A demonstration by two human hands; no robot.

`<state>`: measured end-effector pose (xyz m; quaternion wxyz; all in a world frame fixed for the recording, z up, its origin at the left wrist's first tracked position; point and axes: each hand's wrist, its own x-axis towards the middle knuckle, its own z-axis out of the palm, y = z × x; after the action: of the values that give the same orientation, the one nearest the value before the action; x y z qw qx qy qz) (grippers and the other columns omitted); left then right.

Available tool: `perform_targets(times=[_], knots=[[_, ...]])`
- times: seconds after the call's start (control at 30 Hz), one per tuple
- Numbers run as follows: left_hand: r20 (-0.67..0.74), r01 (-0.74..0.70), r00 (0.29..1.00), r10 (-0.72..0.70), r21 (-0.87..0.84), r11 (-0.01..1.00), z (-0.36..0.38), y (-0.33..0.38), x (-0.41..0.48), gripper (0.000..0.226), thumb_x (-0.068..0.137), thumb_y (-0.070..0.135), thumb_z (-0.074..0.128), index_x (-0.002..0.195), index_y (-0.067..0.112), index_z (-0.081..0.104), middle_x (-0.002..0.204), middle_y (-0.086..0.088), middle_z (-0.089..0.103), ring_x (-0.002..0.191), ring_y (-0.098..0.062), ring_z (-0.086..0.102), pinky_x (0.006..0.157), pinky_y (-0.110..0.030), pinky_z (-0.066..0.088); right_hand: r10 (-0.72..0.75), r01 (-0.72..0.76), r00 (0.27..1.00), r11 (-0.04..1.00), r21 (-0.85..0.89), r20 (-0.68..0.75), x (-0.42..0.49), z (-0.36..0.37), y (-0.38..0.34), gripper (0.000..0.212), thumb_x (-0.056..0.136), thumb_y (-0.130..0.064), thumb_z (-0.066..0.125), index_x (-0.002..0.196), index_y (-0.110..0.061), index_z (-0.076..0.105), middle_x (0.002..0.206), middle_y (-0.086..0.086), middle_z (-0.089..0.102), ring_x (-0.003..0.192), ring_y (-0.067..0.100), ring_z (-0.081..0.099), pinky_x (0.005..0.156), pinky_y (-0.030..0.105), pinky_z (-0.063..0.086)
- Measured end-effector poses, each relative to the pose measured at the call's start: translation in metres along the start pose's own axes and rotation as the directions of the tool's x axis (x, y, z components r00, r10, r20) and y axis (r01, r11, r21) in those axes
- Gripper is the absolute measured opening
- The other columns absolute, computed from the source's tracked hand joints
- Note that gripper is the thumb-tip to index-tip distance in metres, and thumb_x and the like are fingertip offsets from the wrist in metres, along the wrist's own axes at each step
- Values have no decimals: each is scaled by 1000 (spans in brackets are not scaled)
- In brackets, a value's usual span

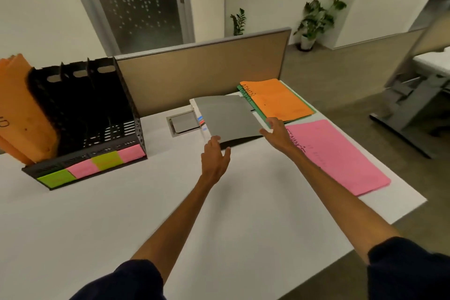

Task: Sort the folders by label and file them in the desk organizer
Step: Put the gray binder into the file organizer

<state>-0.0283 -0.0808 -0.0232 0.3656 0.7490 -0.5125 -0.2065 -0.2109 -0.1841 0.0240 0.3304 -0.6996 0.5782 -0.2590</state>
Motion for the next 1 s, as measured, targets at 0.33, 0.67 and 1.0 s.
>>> perform_targets(times=[0.33, 0.67, 1.0], knots=[[90, -39, 995, 40, -8, 999, 75, 44, 11, 46, 95, 28, 58, 134, 11, 42, 130, -8, 55, 121, -23, 51, 102, -45, 43, 133, -132, 991, 991, 25, -18, 8, -55, 74, 50, 93, -25, 63, 136, -8, 45, 138, 17, 41, 126, 30, 46, 107, 40, 41], [94, -19, 995, 20, -6, 1000, 65, 29, 19, 45, 96, 27, 58, 135, 9, 43, 132, -9, 55, 123, -25, 51, 103, -44, 44, 165, -165, 986, 986, -10, -6, 4, -34, 68, 51, 93, -24, 63, 138, -9, 43, 138, 15, 41, 124, 29, 48, 96, 29, 39], [6, 35, 999, -35, -11, 999, 21, -13, 42, 46, 97, 26, 55, 137, 7, 41, 137, -13, 50, 124, -28, 49, 102, -43, 45, 160, -160, 985, 987, -6, 60, 24, 11, 31, 53, 93, -25, 64, 138, -8, 43, 138, 17, 43, 126, 30, 46, 105, 41, 41]])
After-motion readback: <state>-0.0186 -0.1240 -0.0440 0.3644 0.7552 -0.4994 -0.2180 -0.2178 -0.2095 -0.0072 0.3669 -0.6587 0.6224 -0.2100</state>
